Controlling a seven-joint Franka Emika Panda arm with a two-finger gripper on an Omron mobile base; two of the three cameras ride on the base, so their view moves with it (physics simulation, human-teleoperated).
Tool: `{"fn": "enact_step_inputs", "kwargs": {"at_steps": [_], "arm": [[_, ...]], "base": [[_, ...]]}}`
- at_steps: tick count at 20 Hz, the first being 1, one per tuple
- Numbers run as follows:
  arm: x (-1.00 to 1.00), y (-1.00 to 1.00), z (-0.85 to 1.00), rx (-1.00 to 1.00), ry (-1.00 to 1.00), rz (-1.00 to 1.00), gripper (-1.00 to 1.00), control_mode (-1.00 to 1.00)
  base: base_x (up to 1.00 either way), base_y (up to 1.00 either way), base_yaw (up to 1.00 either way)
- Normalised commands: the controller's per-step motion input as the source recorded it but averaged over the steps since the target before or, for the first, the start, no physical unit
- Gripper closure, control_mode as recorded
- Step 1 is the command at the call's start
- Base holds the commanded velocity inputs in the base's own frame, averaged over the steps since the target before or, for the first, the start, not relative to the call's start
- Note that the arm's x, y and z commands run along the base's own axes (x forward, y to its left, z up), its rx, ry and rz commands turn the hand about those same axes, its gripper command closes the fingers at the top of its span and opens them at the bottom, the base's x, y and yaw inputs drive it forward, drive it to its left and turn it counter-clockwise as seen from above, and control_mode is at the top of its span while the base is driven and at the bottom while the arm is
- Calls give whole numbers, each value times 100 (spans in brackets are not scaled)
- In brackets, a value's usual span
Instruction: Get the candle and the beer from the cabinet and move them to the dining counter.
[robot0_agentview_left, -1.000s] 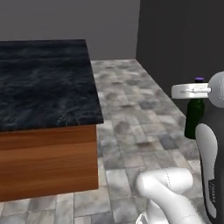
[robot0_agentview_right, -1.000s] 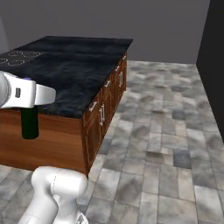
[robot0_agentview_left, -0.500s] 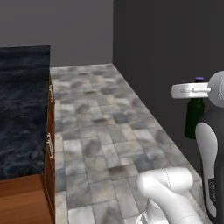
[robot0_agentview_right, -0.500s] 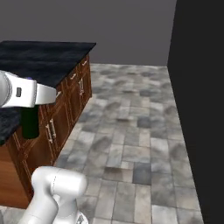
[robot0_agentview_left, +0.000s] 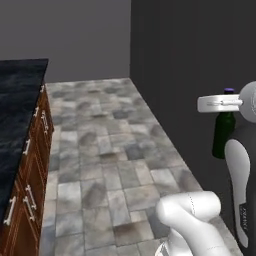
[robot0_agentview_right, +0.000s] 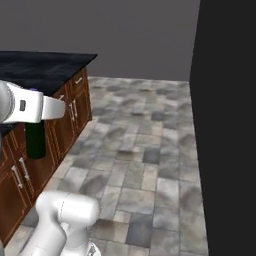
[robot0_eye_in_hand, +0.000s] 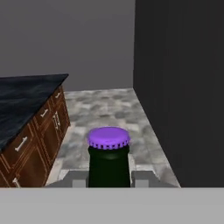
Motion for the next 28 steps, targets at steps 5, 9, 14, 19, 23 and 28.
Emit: {"fn": "enact_step_inputs", "kwargs": {"at_steps": [5, 9, 14, 19, 23, 28], "arm": [[0, 0, 0, 0, 0, 0, 100, 100], [0, 0, 0, 0, 0, 0, 100, 100], [0, 0, 0, 0, 0, 0, 100, 100], [0, 0, 0, 0, 0, 0, 100, 100], [0, 0, 0, 0, 0, 0, 100, 100], [0, 0, 0, 0, 0, 0, 100, 100]], "base": [[100, -50, 47], [100, -51, 57], [84, -61, 63], [67, -93, 53], [80, -100, 37], [83, -100, 28]]}}
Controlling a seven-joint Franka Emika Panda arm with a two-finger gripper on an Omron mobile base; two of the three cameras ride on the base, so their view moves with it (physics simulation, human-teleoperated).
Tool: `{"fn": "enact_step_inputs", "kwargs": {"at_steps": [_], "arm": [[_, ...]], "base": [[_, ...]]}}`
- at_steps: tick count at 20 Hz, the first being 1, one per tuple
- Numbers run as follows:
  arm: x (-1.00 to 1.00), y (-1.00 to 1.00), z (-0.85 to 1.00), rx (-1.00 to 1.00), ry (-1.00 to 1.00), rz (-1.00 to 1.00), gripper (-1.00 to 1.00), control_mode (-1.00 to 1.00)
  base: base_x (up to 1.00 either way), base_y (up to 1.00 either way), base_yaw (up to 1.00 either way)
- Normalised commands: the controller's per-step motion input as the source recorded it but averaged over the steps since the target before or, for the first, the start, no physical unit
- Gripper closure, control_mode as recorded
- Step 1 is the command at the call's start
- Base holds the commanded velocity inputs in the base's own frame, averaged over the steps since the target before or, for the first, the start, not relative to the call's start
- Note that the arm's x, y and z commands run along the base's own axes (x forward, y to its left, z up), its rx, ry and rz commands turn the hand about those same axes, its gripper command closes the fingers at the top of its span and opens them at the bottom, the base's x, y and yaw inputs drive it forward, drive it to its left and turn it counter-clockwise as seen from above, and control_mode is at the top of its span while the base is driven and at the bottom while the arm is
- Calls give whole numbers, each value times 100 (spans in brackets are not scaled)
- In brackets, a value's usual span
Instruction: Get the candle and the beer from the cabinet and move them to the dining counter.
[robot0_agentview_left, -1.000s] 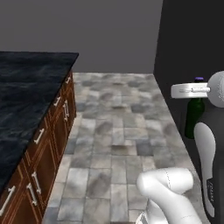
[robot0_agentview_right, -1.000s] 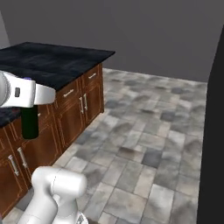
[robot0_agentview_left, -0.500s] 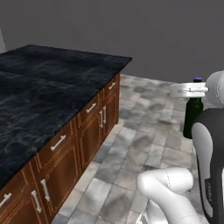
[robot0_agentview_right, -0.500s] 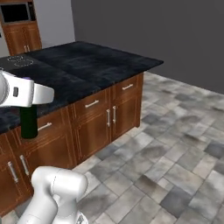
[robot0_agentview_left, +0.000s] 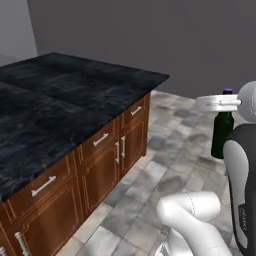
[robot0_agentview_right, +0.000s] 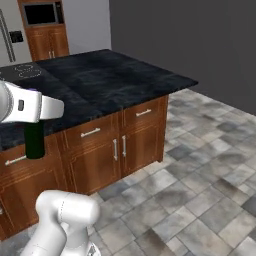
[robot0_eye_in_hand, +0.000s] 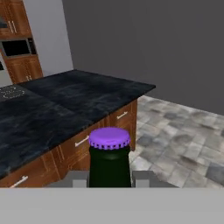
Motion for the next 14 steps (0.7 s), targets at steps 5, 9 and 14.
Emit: {"fn": "enact_step_inputs", "kwargs": {"at_steps": [5, 9, 14], "arm": [[0, 0, 0, 0, 0, 0, 100, 100], [0, 0, 0, 0, 0, 0, 100, 100], [0, 0, 0, 0, 0, 0, 100, 100]], "base": [[88, -100, 24], [96, -100, 20], [100, -100, 16]]}}
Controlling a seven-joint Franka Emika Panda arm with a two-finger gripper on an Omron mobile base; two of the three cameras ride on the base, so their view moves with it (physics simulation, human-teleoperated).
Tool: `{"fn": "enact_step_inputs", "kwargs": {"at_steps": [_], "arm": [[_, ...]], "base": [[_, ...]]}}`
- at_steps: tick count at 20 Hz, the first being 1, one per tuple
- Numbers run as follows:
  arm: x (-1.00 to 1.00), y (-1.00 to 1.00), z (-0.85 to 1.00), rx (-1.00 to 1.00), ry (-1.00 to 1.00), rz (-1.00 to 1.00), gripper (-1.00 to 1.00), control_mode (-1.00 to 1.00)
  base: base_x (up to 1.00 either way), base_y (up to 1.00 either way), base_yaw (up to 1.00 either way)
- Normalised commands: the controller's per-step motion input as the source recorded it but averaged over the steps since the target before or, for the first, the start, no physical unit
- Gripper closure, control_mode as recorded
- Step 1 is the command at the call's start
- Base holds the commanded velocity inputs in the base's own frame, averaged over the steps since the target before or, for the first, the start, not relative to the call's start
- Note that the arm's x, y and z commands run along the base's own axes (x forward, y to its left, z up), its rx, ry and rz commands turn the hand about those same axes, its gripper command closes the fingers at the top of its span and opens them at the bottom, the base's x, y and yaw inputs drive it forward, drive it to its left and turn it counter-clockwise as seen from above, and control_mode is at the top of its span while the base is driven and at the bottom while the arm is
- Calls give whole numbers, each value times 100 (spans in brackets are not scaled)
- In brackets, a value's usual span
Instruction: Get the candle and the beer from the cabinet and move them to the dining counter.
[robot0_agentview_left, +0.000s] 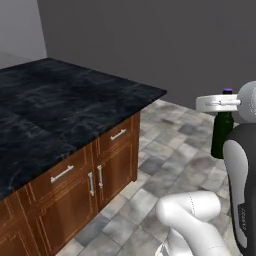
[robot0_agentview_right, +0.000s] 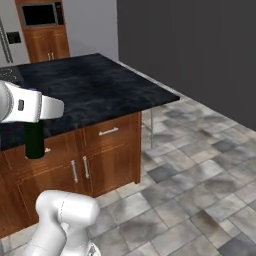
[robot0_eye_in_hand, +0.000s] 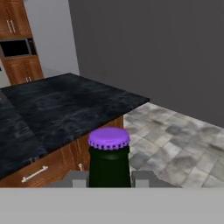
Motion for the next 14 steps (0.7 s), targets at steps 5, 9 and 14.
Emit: {"fn": "enact_step_inputs", "kwargs": {"at_steps": [5, 9, 14], "arm": [[0, 0, 0, 0, 0, 0, 100, 100], [0, 0, 0, 0, 0, 0, 100, 100], [0, 0, 0, 0, 0, 0, 100, 100]], "base": [[100, -100, 15], [100, -100, 15], [100, -100, 14]]}}
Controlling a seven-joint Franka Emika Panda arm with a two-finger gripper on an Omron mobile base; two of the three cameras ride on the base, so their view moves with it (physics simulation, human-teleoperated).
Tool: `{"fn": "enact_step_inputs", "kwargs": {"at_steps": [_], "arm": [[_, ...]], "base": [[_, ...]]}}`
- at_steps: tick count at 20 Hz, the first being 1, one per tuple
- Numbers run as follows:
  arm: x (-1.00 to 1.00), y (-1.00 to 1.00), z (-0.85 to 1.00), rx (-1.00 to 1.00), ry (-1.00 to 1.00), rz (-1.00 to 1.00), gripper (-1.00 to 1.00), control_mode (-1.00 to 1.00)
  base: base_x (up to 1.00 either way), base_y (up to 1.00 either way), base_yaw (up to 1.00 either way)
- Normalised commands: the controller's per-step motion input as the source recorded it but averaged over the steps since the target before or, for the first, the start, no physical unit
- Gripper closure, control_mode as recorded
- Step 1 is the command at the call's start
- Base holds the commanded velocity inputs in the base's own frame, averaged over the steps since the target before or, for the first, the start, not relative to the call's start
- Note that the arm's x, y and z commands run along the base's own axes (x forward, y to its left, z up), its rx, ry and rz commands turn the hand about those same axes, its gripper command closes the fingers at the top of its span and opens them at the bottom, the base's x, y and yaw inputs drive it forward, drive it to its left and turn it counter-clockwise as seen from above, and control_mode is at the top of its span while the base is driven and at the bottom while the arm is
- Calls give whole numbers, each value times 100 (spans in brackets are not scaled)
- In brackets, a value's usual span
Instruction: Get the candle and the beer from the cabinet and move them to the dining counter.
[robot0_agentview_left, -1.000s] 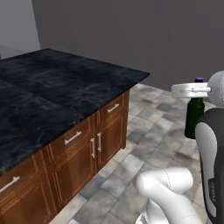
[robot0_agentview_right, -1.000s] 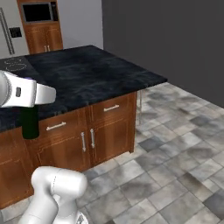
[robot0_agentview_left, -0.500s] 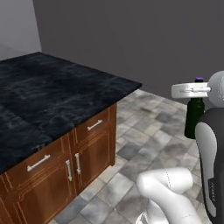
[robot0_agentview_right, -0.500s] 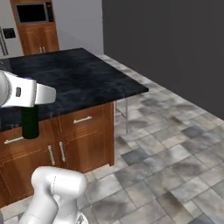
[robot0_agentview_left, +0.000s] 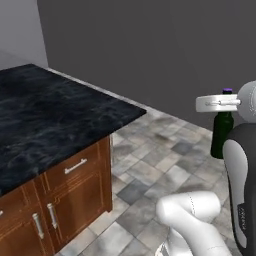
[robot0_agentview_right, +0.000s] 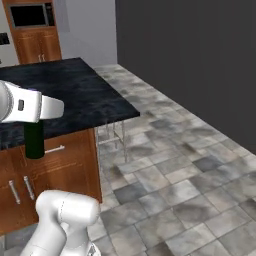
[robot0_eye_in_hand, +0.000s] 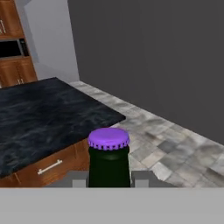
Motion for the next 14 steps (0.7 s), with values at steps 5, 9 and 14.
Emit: {"fn": "enact_step_inputs", "kwargs": {"at_steps": [5, 9, 14], "arm": [[0, 0, 0, 0, 0, 0, 100, 100], [0, 0, 0, 0, 0, 0, 100, 100], [0, 0, 0, 0, 0, 0, 100, 100]], "base": [[100, -100, 18], [99, -100, 34], [93, -100, 41]]}}
